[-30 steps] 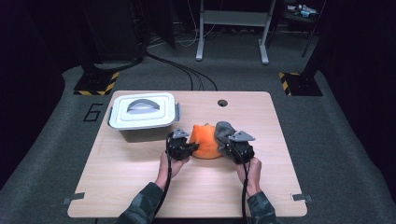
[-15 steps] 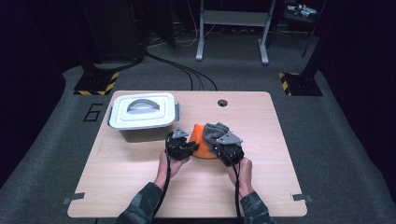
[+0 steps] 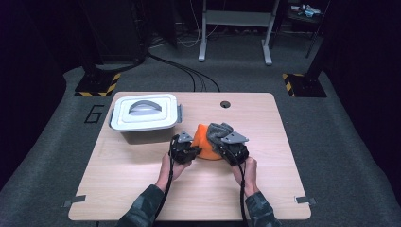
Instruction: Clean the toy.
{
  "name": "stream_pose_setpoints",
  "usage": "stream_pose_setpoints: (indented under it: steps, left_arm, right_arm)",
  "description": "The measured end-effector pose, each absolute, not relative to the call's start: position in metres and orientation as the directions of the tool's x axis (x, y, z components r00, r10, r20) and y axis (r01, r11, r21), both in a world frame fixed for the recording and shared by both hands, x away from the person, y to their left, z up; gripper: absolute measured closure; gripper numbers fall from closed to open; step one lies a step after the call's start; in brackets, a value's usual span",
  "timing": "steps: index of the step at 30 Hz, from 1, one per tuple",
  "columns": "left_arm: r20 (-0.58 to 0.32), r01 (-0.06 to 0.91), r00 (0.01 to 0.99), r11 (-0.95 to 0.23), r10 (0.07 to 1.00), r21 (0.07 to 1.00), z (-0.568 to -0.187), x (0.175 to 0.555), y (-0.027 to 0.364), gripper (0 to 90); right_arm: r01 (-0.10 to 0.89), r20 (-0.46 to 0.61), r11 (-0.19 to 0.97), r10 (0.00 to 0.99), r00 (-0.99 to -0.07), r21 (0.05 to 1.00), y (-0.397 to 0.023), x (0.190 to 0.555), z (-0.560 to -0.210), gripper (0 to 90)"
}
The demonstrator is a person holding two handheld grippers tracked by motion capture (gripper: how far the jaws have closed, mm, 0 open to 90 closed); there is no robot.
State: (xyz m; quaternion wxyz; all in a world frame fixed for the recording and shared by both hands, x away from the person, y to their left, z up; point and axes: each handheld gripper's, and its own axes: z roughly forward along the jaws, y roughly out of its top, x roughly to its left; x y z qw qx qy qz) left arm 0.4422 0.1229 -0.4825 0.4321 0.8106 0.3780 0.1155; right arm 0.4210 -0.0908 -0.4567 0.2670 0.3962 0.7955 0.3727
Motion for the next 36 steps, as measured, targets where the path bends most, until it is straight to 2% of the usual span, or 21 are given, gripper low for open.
stream_pose_setpoints:
  steps: [7, 16, 28, 31, 36]
  left_arm:
    - [-0.151, 0.525, 0.679, -0.331, 0.719, 0.784, -0.481, 0.438, 0.125, 85.0]
    - [-0.162, 0.541, 0.662, -0.316, 0.732, 0.779, -0.483, 0.436, 0.127, 85.4]
    - [-0.166, 0.544, 0.651, -0.303, 0.741, 0.783, -0.483, 0.437, 0.128, 85.4]
    - [-0.178, 0.551, 0.648, -0.295, 0.74, 0.78, -0.482, 0.437, 0.127, 85.4]
    - [-0.19, 0.555, 0.65, -0.289, 0.736, 0.78, -0.481, 0.437, 0.126, 85.4]
  right_arm:
    - [0.408, -0.141, 0.398, 0.835, -0.531, 0.822, -0.094, 0.416, -0.451, 78.3]
    - [0.364, -0.163, 0.369, 0.858, -0.487, 0.855, -0.099, 0.389, -0.431, 78.4]
    - [0.361, -0.158, 0.28, 0.93, -0.331, 0.89, -0.144, 0.385, -0.415, 78.4]
    - [0.358, -0.146, 0.276, 0.925, -0.35, 0.892, -0.15, 0.381, -0.411, 78.4]
    - [0.385, -0.114, 0.309, 0.885, -0.452, 0.87, -0.13, 0.381, -0.419, 78.3]
